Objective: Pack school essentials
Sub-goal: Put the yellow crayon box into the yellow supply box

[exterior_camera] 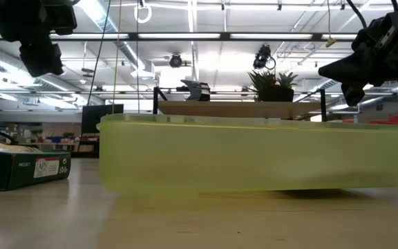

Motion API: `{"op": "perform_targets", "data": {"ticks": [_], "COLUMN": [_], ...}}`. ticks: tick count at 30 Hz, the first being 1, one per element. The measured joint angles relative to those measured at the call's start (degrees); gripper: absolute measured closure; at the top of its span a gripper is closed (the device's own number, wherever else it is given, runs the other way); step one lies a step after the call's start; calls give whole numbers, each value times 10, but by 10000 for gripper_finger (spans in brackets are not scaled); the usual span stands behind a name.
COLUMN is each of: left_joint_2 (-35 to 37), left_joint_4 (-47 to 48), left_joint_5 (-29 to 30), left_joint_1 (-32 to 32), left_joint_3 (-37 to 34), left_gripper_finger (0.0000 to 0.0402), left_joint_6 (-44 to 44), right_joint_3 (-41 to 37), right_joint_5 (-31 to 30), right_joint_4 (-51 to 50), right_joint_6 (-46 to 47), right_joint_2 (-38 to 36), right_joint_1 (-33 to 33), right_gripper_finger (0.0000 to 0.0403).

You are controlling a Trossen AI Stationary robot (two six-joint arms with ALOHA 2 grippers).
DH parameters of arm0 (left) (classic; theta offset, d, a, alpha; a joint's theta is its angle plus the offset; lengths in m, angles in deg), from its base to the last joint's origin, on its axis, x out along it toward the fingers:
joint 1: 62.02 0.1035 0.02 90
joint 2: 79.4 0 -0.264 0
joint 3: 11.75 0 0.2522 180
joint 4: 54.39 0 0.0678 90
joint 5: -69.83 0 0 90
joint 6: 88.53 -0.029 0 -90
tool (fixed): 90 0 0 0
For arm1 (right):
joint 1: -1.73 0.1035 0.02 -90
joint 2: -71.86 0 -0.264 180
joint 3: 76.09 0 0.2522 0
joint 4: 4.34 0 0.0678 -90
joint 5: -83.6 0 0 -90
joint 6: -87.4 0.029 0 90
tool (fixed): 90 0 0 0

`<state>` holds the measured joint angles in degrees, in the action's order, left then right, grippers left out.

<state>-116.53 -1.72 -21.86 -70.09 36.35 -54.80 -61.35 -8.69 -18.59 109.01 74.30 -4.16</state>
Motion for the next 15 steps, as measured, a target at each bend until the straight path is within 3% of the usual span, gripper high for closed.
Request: {"op": "perform_targets", "data": {"ticks": [8,15], "left_joint_2": [-97,-150], "left_joint_4": [32,25], "left_joint_5": [-75,-72], "left_joint_1": [-47,-95], "left_joint_3": [12,29], "left_gripper_finger": [113,70], "left_joint_6": [31,82], "right_joint_3": [0,0], "right_joint_5": [0,0], "right_joint_4": [0,0], "right_joint_6": [0,0], "right_joint_2": [0,0], "right_joint_1": [0,0], "right_gripper_finger": [397,397]}}
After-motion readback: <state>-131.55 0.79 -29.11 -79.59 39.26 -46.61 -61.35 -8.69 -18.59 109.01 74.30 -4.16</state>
